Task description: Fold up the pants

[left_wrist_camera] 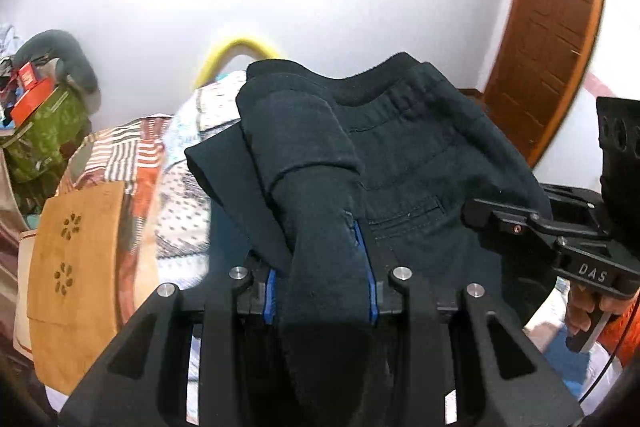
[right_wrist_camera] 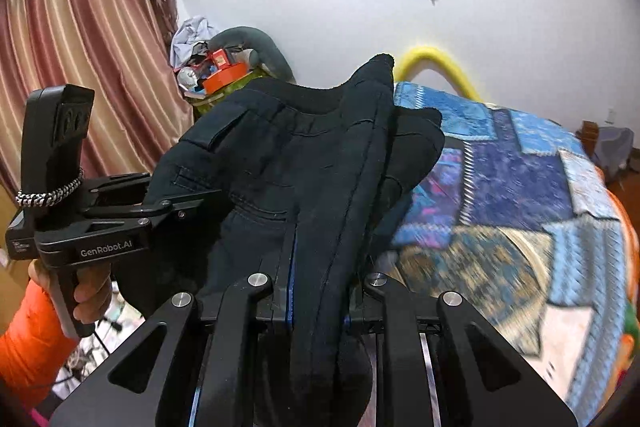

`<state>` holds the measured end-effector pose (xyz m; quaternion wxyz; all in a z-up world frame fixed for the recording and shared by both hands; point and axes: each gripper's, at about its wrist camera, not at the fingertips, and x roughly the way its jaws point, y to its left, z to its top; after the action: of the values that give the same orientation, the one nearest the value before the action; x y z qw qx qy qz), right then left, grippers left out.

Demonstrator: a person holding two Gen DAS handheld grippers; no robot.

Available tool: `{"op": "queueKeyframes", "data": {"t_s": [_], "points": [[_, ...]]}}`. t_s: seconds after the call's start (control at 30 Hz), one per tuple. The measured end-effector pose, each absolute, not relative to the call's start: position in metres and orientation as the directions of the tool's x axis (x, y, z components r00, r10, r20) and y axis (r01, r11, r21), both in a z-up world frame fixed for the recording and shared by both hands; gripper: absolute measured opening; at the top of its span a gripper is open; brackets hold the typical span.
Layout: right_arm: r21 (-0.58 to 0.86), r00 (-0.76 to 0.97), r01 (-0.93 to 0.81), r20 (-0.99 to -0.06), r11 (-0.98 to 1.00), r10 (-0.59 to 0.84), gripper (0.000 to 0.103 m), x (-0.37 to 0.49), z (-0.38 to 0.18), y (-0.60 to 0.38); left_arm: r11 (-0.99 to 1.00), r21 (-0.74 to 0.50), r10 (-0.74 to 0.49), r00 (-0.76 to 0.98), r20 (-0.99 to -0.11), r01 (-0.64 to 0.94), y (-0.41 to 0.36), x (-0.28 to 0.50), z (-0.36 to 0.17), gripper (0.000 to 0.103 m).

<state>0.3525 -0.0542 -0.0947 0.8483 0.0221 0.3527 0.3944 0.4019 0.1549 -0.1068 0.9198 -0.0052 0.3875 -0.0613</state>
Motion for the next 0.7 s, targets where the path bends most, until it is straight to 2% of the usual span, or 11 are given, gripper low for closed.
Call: {"op": "queueKeyframes", "data": {"t_s": [0.17, 0.3, 0.47, 0.53, 0.6, 0.7], "points": [[0.339, 0.403, -0.641, -0.615, 0.689, 0.678, 0.014, 0.394, -0.133, -0.013, 0.997, -0.051, -0.074, 0.662, -0.746, 0.054, 0.194, 0.451, -0.148, 0.033], [0.320, 0.374, -0.634, -0.670, 0.704, 0.642, 0.014, 0.420, -0.173, 0.012, 0.999, -0.001, -0.032, 0.629, -0.776, 0.049, 0.207, 0.480, -0.195, 0.033], [0.301, 0.308, -0.611, -0.761, 0.732, 0.570, 0.015, 0.435, -0.220, 0.025, 1.000, 0.017, 0.005, 0.519, -0.855, 0.017, 0.229, 0.513, -0.269, 0.042], [0.280, 0.313, -0.606, -0.777, 0.745, 0.547, 0.024, 0.435, -0.228, 0.021, 1.000, 0.003, 0.008, 0.484, -0.875, -0.010, 0.240, 0.516, -0.290, 0.047], [0.297, 0.293, -0.596, -0.785, 0.746, 0.546, 0.034, 0.437, -0.232, 0.011, 0.998, -0.050, -0.029, 0.492, -0.870, -0.031, 0.249, 0.508, -0.299, 0.057], [0.299, 0.284, -0.580, -0.798, 0.758, 0.532, 0.049, 0.437, -0.235, -0.002, 0.994, -0.091, -0.051, 0.515, -0.856, -0.053, 0.259, 0.492, -0.295, 0.063]]}}
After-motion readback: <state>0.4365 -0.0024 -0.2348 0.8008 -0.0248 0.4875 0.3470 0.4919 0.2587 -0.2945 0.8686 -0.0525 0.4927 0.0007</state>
